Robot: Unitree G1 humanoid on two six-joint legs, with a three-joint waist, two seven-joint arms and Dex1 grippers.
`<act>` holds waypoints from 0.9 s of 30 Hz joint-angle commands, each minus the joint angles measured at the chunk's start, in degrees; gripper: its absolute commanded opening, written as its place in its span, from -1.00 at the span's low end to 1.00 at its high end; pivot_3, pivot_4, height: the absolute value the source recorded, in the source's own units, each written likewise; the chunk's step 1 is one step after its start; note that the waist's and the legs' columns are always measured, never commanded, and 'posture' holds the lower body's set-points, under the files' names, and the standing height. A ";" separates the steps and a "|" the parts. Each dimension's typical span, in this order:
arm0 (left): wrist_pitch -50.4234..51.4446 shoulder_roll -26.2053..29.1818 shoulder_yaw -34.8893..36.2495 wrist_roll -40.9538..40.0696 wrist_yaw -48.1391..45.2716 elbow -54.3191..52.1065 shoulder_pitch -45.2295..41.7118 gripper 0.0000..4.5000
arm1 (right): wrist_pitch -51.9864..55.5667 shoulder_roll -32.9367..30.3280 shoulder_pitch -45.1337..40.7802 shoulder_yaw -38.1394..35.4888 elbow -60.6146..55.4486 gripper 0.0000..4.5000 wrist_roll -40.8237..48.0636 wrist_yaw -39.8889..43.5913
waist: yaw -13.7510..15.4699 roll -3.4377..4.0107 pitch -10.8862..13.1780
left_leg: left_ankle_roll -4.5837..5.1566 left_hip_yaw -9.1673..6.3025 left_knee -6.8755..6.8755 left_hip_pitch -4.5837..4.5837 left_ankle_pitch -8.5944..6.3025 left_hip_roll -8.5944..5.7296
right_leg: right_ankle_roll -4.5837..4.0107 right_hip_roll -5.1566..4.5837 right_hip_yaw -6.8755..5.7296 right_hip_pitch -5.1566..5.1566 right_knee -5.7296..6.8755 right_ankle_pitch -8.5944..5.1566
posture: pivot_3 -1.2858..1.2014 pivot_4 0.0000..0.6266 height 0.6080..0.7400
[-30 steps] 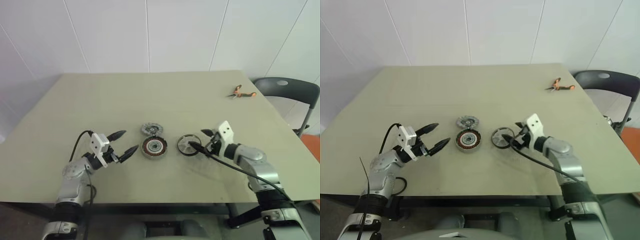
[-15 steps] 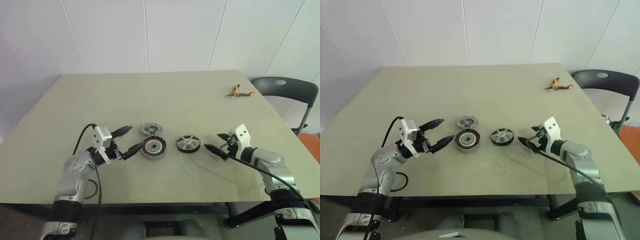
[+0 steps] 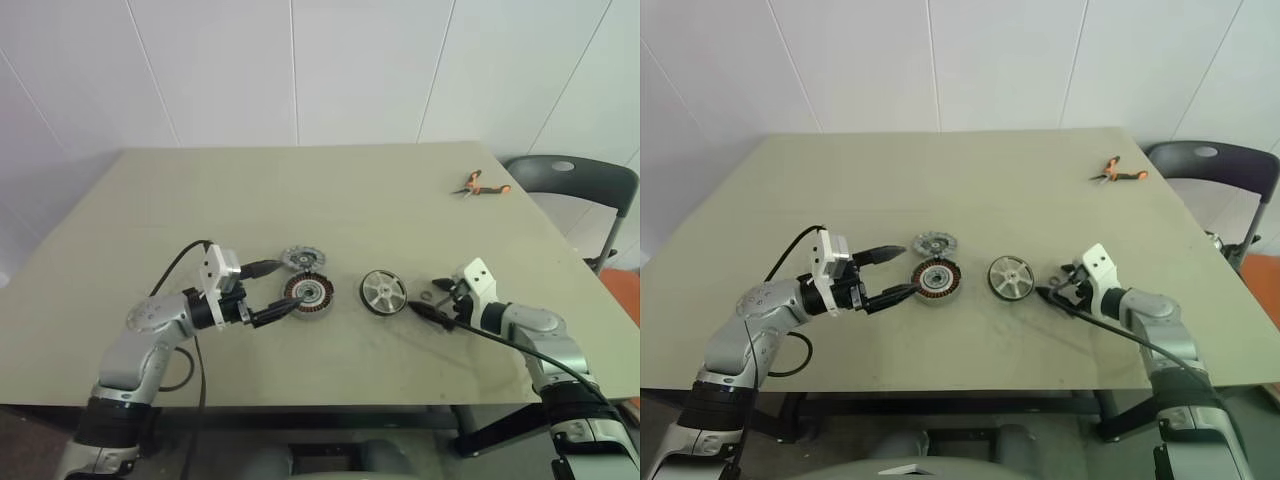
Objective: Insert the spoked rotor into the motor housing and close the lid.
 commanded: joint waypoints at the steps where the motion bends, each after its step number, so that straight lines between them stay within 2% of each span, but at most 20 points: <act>1: -0.25 0.74 1.00 -0.65 -0.11 -1.90 -0.56 0.99 | 1.02 -0.45 -0.10 0.77 0.06 1.00 -0.51 0.69 | 0.00 0.00 0.00 | 0.00 0.00 0.00 0.00 0.00 0.00 | 0.00 0.00 0.00 0.00 0.00 0.00 | 0.03 -1.00 1.00; 4: -0.77 0.78 1.21 -0.48 -0.37 -1.26 -0.27 1.00 | 1.58 -0.85 0.28 0.72 0.33 0.74 -0.16 1.67 | 0.00 0.00 0.00 | 0.00 0.00 0.00 0.00 0.00 0.00 | 0.00 0.00 0.00 0.00 0.00 0.00 | 0.03 -1.00 1.00; 6: -1.14 0.80 1.30 -0.37 -0.53 -0.77 -0.21 1.00 | 1.91 -1.30 0.58 0.87 0.34 0.48 -0.06 2.46 | 0.03 0.00 0.00 | 0.00 0.00 -0.01 0.00 0.00 0.00 | 0.00 0.00 0.00 0.00 -0.01 0.00 | 0.03 -1.00 1.00; 10: -2.51 0.82 1.54 -0.06 -1.23 1.00 -0.11 1.00 | 1.93 -1.87 0.79 0.84 0.61 -0.15 0.03 3.39 | 0.02 -0.01 0.00 | 0.00 0.00 -0.01 0.00 0.00 0.00 | 0.00 0.00 0.00 0.00 -0.02 0.00 | 0.03 -1.00 1.00; 14: -4.02 0.77 1.55 0.33 -1.80 2.69 -0.19 1.00 | 1.78 -1.98 0.66 0.75 0.96 -0.69 -0.11 3.85 | 0.02 -0.01 -0.01 | 0.00 0.00 -0.01 0.01 0.00 0.01 | -0.01 0.00 0.00 0.00 -0.01 0.00 | 0.03 -1.00 1.00; 19: -4.49 0.79 1.48 0.39 -1.63 2.75 -0.08 1.00 | 1.86 -1.25 0.48 0.83 0.63 -0.70 -0.17 3.41 | 0.02 -0.02 -0.01 | 0.00 0.00 -0.01 0.00 0.00 0.01 | -0.01 0.00 0.00 0.00 -0.02 0.00 | 0.03 -1.00 1.00; 27: -2.74 1.59 1.39 0.00 -1.31 1.26 0.92 1.00 | 6.26 2.35 -7.28 -6.19 -4.39 -0.70 7.89 -0.62 | -0.19 0.22 0.14 | 0.00 0.02 0.02 -0.01 0.00 0.05 | -0.02 0.03 0.02 -0.04 0.02 0.01 | 0.03 -1.00 1.00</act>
